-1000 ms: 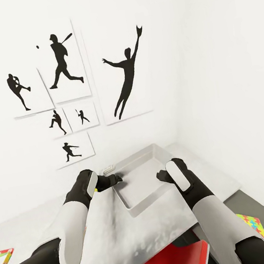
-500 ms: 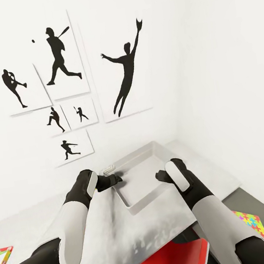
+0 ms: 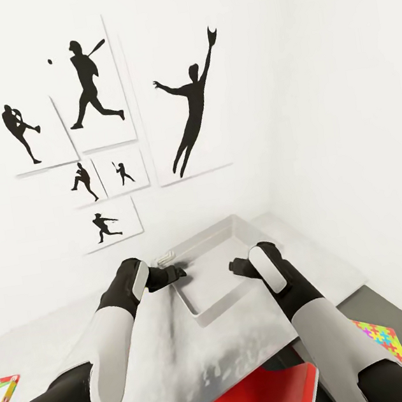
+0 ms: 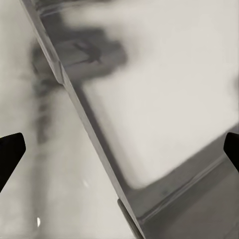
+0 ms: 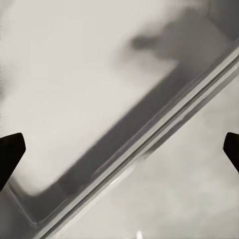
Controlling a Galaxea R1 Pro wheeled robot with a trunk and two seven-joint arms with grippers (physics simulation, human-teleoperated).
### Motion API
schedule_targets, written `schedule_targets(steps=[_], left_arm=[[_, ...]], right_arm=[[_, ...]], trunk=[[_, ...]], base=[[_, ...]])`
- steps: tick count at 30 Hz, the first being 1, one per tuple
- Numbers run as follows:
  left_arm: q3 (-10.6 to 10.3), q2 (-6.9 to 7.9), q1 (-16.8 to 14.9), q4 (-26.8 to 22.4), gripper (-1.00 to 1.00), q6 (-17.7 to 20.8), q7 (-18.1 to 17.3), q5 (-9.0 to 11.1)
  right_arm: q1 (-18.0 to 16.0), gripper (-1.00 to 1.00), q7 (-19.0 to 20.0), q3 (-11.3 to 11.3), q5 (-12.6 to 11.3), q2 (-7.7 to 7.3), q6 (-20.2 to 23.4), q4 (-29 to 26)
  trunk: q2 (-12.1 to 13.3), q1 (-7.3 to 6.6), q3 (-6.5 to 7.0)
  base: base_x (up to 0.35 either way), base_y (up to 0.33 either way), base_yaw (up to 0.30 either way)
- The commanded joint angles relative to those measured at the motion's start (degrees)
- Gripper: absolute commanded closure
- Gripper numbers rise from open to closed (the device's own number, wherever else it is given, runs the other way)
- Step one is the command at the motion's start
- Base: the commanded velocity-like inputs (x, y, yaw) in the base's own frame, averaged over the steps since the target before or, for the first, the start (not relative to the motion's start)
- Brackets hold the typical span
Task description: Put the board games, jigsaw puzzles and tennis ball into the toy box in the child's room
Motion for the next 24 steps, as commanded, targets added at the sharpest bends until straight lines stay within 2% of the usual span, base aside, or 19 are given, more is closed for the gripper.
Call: schedule_targets(steps=[1, 13, 24], left_arm=[[0.4, -0.07, -0.1, -0.1, -1.0, 0.3, -0.1, 0.0], [0.4, -0.07, -0.1, -0.1, -1.0, 0.3, -0.1, 0.0], [0.4, -0.07, -0.1, -0.1, -1.0, 0.3, -0.1, 0.0]], right_arm=[[-0.1, -1.0, -0.5, 0.1, -0.5, 0.0, 0.1, -0.1], [-0.1, -1.0, -0.3, 0.1, -0.5, 0.0, 0.0, -0.1], [-0.1, -1.0, -0.3, 0.1, -0.5, 0.0, 0.0, -0.1]], trunk=[[-0.1, 0.04, -0.13], [-0.1, 0.04, -0.36], [-0.1, 0.04, -1.09]], base=[[0.0, 0.0, 0.0], [0.0, 0.0, 0.0], [0.0, 0.0, 0.0]])
